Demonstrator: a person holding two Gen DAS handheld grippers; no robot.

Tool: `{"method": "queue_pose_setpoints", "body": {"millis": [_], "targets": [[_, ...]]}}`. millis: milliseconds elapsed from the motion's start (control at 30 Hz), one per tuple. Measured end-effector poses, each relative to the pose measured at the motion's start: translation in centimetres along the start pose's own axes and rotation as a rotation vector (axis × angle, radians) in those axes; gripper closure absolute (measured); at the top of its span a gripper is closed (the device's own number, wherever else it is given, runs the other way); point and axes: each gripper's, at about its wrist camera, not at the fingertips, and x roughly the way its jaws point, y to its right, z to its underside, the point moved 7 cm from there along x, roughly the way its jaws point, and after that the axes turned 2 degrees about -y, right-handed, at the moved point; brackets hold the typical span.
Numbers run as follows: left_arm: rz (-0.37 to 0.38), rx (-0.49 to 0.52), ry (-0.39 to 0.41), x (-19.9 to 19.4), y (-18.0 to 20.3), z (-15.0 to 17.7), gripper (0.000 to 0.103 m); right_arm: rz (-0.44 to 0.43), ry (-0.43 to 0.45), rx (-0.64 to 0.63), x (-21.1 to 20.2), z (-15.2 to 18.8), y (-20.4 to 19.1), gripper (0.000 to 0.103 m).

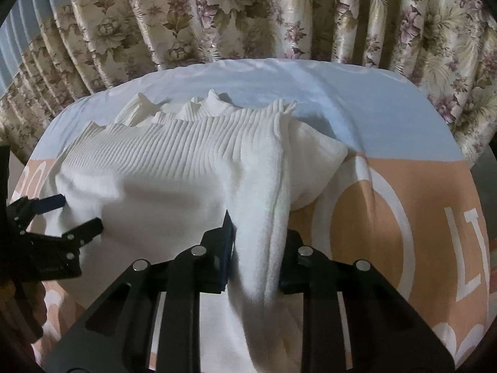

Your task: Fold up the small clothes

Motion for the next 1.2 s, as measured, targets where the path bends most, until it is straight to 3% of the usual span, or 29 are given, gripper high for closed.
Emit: {"method": "queue_pose_setpoints", "body": {"millis": [300, 400, 533, 800, 1000, 1133, 1200], "targets": [[0.004, 0.059, -0.011, 0.2, 0.1, 0.0, 0.001, 0.129, -0.021, -0.059, 0.0, -0.7, -2.3, 0.081], [0.021, 0.094, -0.023, -0.4, -0.2, 0.1, 0.001, 0.144, -0.026, -0.046, -0.3, -0.9, -2.6, 0.081], [-0.013, 0.144, 0.021, -2.6, -2.8, 0.7, 0.001, 0.130, -0.005, -0.028, -1.6, -1.6, -4.3, 0.082], [-0.078, -0.010, 0.058, -4.8, -15.7, 2.9, 0.001, 0.085, 0.059, -0.185, -3.2, -4.8, -14.9, 0.084], [-0.115, -0.180, 0.058, -6.4, -24.2, 5.3, 0.002, 0.016, 0.016, -0.355, -0.5, -4.2, -25.0, 0.084], [-0.127, -0.221, 0.042, -6.7, -26.1, 6.8, 0.002, 0.005, -0.078, -0.429, 3.2, -1.6, -28.5, 0.083], [-0.122, -0.208, 0.035, -6.5, -25.7, 7.1, 0.002, 0.004, -0.065, -0.465, 3.0, -1.2, -29.2, 0.075]]}}
